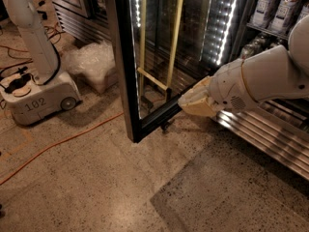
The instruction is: Close left fridge door
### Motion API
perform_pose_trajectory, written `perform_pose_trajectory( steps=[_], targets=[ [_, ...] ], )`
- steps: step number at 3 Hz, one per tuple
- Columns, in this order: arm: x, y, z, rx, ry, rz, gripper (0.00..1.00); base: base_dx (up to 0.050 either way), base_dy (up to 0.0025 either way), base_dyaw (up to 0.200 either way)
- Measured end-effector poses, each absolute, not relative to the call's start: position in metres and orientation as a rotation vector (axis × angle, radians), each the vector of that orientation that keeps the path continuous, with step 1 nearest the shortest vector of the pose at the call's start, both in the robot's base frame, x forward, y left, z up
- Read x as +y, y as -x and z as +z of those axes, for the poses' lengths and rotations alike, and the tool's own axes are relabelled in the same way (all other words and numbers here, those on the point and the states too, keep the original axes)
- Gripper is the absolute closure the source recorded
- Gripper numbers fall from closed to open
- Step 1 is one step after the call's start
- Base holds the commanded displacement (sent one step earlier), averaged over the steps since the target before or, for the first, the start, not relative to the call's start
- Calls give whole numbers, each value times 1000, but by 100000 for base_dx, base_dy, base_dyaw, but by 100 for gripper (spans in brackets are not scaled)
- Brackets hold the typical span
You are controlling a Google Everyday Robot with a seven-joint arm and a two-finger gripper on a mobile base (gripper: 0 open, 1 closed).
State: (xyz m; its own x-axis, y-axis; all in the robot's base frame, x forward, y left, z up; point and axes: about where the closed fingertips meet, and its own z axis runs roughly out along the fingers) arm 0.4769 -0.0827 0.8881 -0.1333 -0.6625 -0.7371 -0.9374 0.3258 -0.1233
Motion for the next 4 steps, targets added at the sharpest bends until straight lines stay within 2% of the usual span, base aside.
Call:
perform_pose_trajectory(
  steps=[1, 4],
  targets=[
    [-83, -477, 888, 1875, 1413, 487, 100, 2, -3, 14837],
    [-82, -477, 888, 1875, 1414, 487, 100, 13, -2, 19941]
  ],
)
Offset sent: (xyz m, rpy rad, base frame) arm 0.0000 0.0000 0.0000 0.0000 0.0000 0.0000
